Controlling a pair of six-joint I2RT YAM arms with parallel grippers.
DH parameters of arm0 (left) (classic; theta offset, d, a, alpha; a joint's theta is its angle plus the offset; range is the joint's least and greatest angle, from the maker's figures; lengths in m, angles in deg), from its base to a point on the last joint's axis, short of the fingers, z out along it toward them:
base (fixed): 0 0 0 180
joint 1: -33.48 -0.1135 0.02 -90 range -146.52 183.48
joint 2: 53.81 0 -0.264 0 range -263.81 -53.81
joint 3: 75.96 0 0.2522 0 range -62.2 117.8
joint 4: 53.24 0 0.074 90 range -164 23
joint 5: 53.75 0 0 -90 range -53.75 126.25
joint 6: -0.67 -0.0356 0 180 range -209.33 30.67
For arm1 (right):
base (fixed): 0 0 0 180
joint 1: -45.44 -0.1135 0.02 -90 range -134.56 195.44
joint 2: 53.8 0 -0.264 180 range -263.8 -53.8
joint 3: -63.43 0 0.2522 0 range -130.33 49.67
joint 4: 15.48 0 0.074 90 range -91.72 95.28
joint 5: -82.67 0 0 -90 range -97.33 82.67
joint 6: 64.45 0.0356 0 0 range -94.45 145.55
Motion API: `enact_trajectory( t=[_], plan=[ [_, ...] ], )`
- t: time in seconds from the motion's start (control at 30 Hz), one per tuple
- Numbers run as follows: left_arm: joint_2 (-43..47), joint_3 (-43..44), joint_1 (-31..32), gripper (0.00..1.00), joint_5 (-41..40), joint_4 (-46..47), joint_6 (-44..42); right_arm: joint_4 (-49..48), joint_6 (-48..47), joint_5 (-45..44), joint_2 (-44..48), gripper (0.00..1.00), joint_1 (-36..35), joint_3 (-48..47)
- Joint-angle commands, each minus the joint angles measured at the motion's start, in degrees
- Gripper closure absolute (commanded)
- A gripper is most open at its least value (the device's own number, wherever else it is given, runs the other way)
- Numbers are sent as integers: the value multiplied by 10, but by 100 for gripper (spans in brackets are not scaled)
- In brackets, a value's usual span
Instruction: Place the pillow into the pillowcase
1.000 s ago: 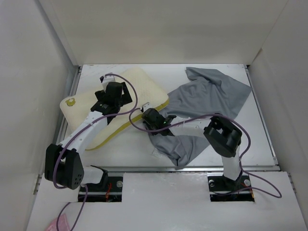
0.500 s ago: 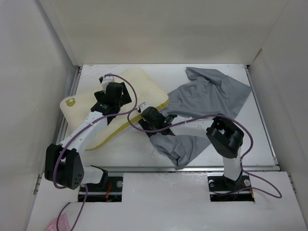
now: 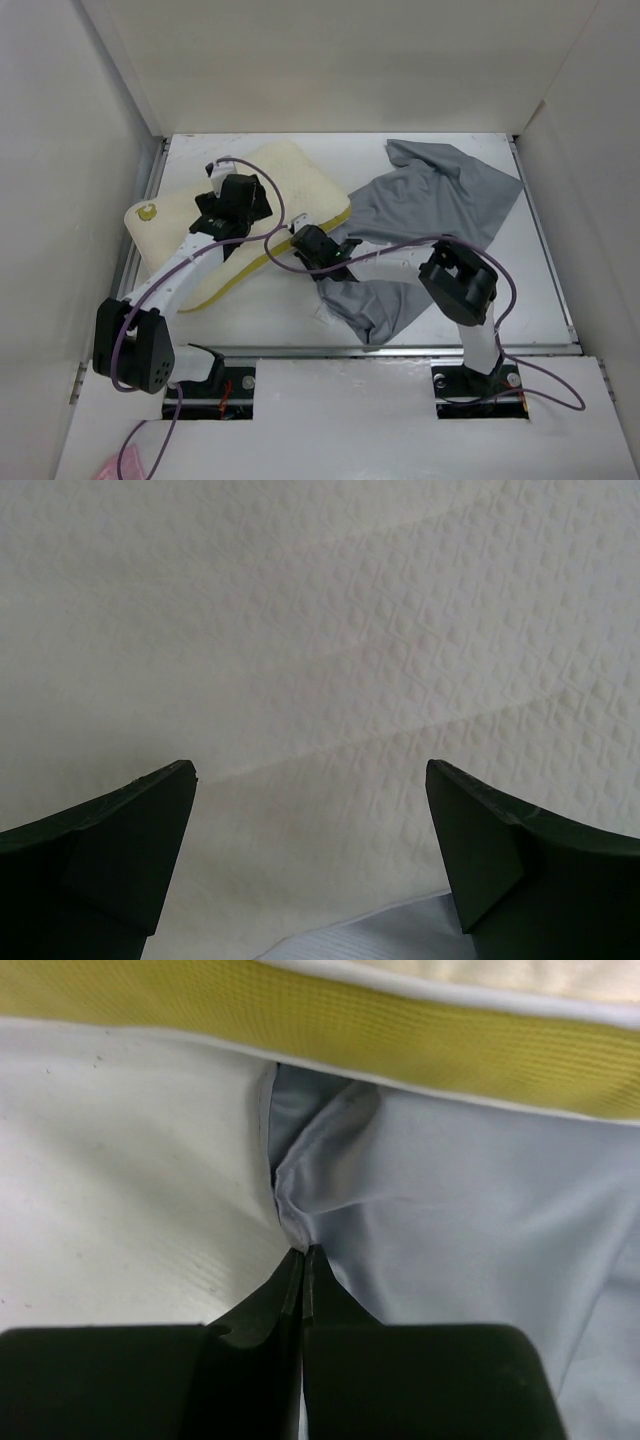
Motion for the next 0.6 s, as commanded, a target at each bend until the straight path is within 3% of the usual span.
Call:
enact_trajectory(
  t=[0.0, 0.27, 0.4, 0.47, 0.57],
  plan=[
    [1, -9, 2, 0, -13, 4, 7, 31, 6, -21, 59, 100, -3, -12],
    [7, -15, 2, 0, 19, 32, -19, 106, 6, -23, 196, 100, -3, 2],
    [41, -31, 2, 0, 99, 70, -51, 143, 6, -71, 230, 100, -3, 2],
    [60, -40, 8, 0, 135, 96, -80, 156, 26, -71, 238, 100, 25, 2],
    [74, -48, 31, 0, 171, 103, -101, 156, 36, 4, 264, 100, 89, 10]
  ],
)
